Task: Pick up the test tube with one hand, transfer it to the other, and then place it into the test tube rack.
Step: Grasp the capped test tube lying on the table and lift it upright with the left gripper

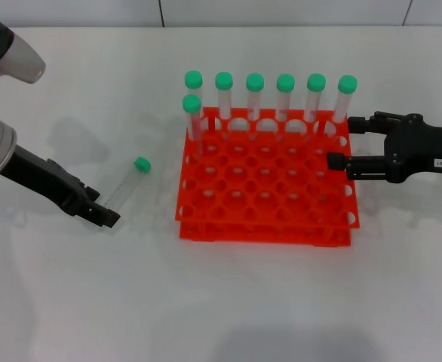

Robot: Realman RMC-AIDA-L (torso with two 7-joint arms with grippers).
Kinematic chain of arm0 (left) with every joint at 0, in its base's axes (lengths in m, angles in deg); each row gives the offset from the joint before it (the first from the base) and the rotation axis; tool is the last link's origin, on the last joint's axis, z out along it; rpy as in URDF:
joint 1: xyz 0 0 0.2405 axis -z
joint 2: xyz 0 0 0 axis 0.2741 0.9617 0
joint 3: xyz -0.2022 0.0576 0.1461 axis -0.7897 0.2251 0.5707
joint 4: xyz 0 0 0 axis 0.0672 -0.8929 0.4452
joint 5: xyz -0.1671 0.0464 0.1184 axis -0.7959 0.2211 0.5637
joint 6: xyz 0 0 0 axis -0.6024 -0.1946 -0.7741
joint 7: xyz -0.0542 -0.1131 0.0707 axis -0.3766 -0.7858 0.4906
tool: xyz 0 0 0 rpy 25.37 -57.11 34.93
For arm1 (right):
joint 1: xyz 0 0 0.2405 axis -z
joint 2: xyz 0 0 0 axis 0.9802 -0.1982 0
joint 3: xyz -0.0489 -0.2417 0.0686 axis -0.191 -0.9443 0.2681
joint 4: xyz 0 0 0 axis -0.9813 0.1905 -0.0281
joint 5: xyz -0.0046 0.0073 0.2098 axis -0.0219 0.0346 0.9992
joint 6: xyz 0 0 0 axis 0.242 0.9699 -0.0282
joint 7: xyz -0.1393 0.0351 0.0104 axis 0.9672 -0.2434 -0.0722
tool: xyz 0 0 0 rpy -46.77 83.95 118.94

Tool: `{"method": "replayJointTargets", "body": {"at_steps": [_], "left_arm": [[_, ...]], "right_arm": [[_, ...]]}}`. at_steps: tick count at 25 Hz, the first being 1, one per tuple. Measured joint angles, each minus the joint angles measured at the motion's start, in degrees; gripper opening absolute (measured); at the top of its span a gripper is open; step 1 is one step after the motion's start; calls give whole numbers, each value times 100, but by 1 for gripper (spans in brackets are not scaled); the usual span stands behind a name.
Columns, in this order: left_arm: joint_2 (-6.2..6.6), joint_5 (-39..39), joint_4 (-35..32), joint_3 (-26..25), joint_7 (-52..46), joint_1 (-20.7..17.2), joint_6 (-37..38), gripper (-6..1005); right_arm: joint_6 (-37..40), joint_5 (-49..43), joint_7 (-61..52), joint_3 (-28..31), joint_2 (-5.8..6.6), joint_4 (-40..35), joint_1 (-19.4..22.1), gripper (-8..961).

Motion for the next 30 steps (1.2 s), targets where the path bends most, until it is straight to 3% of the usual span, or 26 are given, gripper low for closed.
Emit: {"method": "replayJointTargets", "body": {"at_steps": [17,23,30], "left_arm": [[-21,6,14,-5,1,-16,-56,589],[-39,5,15,-5,1,-25,-56,509],[-48,5,15,-5,0,-44,-64,505]], "right_arm": [[0,0,0,-13,0,7,35,833],[0,0,0,-19,0,29,35,832],[0,0,0,-11,0,74,36,831]]}}
